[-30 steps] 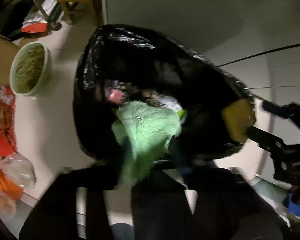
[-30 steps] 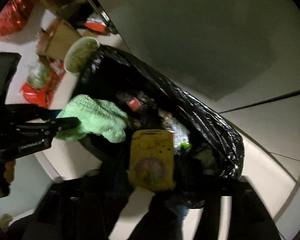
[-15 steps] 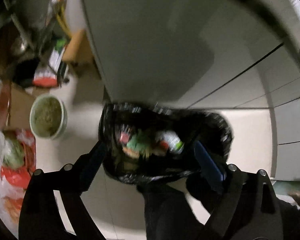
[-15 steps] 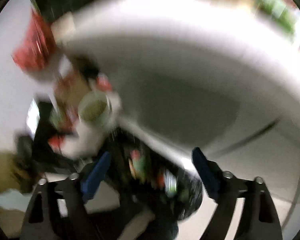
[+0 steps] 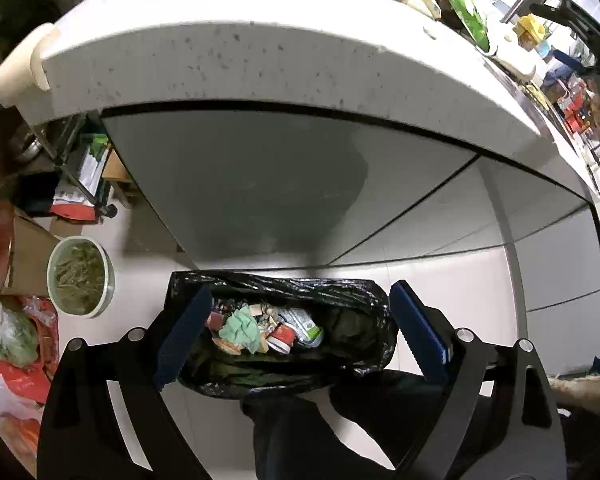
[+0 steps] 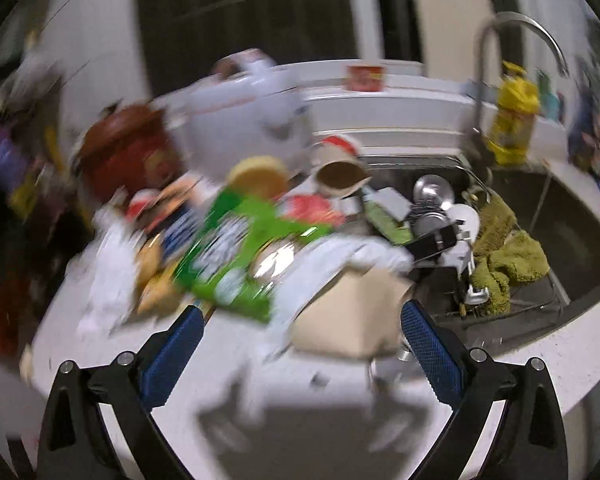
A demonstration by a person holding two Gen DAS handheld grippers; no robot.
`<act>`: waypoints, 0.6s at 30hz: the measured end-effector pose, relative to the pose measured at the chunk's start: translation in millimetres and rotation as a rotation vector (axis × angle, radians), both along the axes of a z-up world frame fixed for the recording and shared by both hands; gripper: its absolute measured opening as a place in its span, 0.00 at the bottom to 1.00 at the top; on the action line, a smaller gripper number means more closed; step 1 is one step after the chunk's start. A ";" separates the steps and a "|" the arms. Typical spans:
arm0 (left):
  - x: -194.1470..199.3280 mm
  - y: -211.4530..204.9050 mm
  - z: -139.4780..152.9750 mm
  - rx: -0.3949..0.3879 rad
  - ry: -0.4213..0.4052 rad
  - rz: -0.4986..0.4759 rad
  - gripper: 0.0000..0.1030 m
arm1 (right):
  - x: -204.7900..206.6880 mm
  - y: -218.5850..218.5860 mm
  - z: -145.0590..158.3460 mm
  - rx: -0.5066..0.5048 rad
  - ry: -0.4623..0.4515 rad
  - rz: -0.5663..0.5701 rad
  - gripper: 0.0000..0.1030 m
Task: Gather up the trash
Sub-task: 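Grasp the white tissue with the right tool while the left tool grasps the crumpled paper towel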
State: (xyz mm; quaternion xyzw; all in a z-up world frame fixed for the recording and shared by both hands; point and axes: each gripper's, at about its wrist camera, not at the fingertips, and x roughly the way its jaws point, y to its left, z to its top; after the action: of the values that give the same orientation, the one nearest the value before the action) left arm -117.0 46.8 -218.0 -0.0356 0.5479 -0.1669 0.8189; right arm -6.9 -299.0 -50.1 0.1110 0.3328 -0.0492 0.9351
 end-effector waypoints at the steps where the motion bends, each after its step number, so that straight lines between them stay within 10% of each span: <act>1: -0.1 0.4 1.4 0.000 -0.001 0.007 0.86 | 8.3 -10.3 -0.2 0.027 -0.003 -0.013 0.95; 6: -1.7 6.0 2.0 -0.007 0.024 0.074 0.86 | 58.9 -36.8 -15.2 0.041 0.071 -0.007 0.93; 9: -2.6 8.4 7.9 -0.024 0.027 0.103 0.86 | 83.3 -37.8 -31.4 0.011 0.160 0.058 0.71; 13: -2.3 6.9 28.0 -0.037 -0.015 0.107 0.86 | 90.7 -36.5 -40.8 0.035 0.198 0.096 0.16; 18: 7.9 0.5 74.4 -0.113 -0.129 0.082 0.86 | 70.6 -31.4 -9.1 0.036 0.088 0.149 0.06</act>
State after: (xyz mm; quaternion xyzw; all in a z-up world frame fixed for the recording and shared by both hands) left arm -109.1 47.3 -143.6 -0.0931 0.4819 -0.1659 0.8553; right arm 63.8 -330.5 -59.1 0.1004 0.3815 0.0215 0.9186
